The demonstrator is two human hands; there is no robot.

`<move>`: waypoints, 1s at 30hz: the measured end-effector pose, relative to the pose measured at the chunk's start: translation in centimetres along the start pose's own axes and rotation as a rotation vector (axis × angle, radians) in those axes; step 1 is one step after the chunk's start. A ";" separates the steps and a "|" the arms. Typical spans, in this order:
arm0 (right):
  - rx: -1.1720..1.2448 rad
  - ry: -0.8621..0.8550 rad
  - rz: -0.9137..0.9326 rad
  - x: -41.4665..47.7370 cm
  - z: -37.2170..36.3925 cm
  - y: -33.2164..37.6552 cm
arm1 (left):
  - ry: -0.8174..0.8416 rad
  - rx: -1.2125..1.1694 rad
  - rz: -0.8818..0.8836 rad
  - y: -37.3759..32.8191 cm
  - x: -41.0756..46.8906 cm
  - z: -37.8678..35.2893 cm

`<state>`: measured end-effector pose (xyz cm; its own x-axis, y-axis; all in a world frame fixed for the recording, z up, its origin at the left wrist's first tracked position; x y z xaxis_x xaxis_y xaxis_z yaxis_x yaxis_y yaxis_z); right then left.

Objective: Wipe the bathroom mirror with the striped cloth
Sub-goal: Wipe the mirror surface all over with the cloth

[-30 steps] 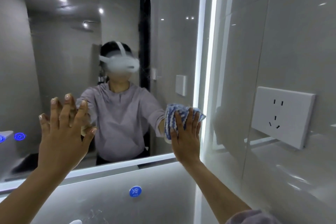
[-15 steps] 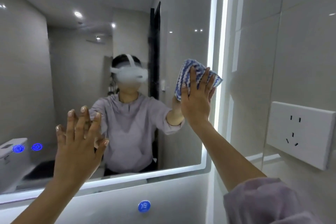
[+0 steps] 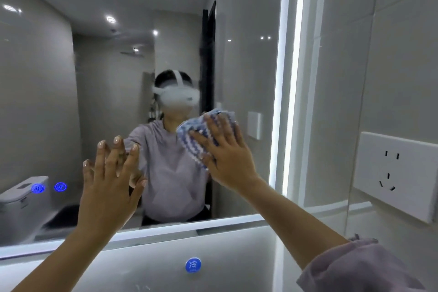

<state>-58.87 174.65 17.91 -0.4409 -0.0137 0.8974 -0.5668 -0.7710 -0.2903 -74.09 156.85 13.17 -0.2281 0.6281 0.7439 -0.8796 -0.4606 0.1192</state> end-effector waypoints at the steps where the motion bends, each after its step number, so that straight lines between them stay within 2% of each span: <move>1: -0.007 0.001 -0.051 0.5 0.2 -1.6 | 0.001 0.006 0.003 -0.1 0.0 0.0; 6: 0.107 0.023 -0.589 2.7 1.7 -10.8 | 0.012 0.011 0.024 -0.2 0.0 0.4; 11: 0.104 -0.012 -0.752 4.1 1.7 -9.2 | 0.015 -0.009 0.037 -0.4 0.0 0.4; 15: 0.111 0.041 -0.649 4.9 1.2 -5.3 | 0.029 -0.020 0.033 -0.3 0.1 0.3; 20: 0.021 0.083 -0.159 4.8 0.7 3.2 | 0.049 -0.036 0.041 -0.4 0.0 0.4; 24: -0.007 0.035 0.044 5.0 1.0 3.3 | 0.056 -0.036 0.039 -0.4 0.0 0.4; 27: -0.072 -0.015 -0.007 5.7 1.5 -1.6 | 0.061 -0.039 0.046 -0.2 0.1 0.3; 30: -0.083 0.033 -0.264 6.5 2.3 -8.2 | 0.075 -0.044 0.052 -0.3 0.1 0.2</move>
<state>-55.52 179.43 26.90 -0.2922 0.2023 0.9347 -0.7194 -0.6905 -0.0754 -73.75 156.96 13.35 -0.3028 0.6501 0.6969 -0.8829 -0.4667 0.0518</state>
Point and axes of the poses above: each hand's wrist, its own x-axis towards the middle knuckle, its own z-axis out of the back of the hand, y = z × x, the point moved 5 cm from there along x, towards the middle knuckle, and after that the axes turned 8 degrees about -z, right-handed, at the moved point
